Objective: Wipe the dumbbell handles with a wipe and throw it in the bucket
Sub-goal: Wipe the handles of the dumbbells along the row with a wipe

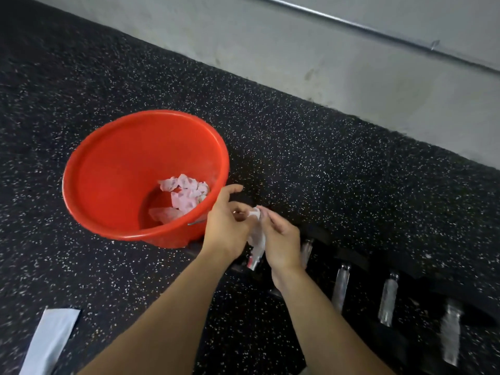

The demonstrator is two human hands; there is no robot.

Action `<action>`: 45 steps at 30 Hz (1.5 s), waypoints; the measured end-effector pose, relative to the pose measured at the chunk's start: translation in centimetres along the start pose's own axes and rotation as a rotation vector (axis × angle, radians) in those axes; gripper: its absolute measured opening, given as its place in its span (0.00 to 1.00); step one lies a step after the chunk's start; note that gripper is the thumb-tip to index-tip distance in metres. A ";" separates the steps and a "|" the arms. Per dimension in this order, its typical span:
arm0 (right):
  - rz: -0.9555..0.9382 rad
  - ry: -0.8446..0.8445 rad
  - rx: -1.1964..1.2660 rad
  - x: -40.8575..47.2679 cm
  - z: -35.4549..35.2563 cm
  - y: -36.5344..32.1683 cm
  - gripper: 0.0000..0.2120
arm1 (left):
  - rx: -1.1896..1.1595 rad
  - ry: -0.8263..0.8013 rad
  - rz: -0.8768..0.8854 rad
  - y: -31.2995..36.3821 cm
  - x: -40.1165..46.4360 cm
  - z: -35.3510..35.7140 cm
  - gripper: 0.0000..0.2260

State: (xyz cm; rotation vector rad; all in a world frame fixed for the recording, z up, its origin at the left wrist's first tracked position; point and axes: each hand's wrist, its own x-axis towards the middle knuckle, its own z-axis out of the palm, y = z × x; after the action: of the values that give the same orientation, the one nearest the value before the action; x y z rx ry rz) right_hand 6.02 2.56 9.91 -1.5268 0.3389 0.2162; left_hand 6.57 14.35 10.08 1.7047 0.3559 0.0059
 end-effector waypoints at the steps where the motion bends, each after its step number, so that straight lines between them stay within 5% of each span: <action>1: 0.080 -0.068 0.056 0.2 0.3 0.6 0.10 | 0.019 0.010 -0.029 -0.8 0.4 0.1 0.26; 5: 0.250 -0.254 0.035 1.5 0.2 3.7 0.13 | 0.136 0.024 -0.149 -4.8 0.9 -0.2 0.24; 9: 0.253 -0.252 -0.179 2.7 0.6 6.6 0.13 | 0.274 0.009 -0.188 -7.9 0.5 -0.9 0.23; 13: 0.004 -0.170 -0.447 5.0 1.3 9.1 0.14 | 0.548 0.030 -0.163 -10.3 -0.2 -1.9 0.22; 17: -0.166 -0.113 -0.692 7.6 2.2 10.1 0.18 | 0.789 0.097 -0.155 -12.7 -0.6 -3.2 0.32; 22: -0.352 -0.228 -1.012 10.7 4.0 11.7 0.19 | 0.791 0.106 -0.201 -13.8 -0.7 -3.3 0.37; 29: -0.430 -0.272 -1.105 13.0 4.2 13.9 0.17 | 0.842 0.082 -0.183 -14.8 -1.0 -3.9 0.39; 37: -0.538 -0.856 -1.167 11.9 3.6 15.0 0.20 | 0.841 0.113 -0.180 -15.0 -1.0 -4.0 0.40; 40: -0.625 -0.758 -1.192 12.4 3.7 14.8 0.19 | 0.840 0.123 -0.183 -14.9 -1.0 -3.8 0.40; 45: -0.474 -0.302 -1.136 14.5 3.5 14.2 0.18 | 0.846 0.128 -0.189 -14.7 -0.9 -3.9 0.40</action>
State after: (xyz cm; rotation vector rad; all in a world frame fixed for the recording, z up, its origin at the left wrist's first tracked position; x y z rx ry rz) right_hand 14.99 5.54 -8.40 -2.5833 -0.4908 0.2732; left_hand 1.51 19.67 -3.32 2.5029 0.6773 -0.2003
